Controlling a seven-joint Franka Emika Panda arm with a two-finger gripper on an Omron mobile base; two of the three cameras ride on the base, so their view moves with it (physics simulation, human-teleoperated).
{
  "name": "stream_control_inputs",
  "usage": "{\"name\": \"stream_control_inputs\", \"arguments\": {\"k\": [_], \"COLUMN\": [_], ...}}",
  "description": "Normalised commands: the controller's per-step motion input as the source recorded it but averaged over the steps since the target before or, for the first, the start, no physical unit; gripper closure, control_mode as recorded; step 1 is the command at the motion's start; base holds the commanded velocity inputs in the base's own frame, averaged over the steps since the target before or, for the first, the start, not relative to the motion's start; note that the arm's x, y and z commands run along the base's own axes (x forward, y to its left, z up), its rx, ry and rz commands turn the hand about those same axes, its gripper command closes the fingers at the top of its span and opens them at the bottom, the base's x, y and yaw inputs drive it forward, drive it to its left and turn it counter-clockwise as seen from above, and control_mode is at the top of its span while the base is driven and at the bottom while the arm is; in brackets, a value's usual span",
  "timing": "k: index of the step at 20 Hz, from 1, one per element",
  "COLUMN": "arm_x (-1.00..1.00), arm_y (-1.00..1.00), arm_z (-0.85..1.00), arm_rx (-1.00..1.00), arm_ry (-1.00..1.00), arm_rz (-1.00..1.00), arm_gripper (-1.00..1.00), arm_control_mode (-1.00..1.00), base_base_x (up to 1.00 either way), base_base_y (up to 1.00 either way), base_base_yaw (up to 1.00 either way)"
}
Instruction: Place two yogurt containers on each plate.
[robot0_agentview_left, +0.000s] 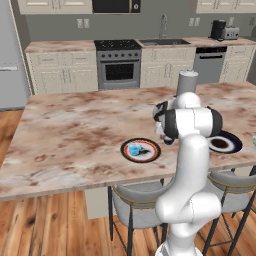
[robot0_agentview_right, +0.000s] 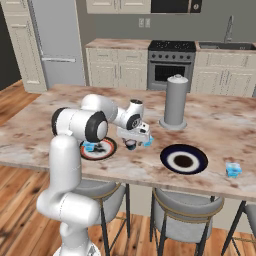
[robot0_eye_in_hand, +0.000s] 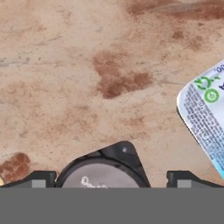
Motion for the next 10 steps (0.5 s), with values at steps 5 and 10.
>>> {"name": "stream_control_inputs", "arguments": {"k": [5,10], "arm_x": [0.0,0.0], "arm_y": [-0.02,-0.06], "arm_z": [-0.26,-0.08], "arm_rx": [0.0,0.0], "arm_ry": [0.0,-0.01], "arm_rz": [0.0,0.0], "arm_gripper": [-1.0,-1.0], "arm_control_mode": [-1.0,-1.0], "base_base_x": [0.0,0.0], "base_base_y": [0.0,0.0], "base_base_yaw": [0.0,0.0]}}
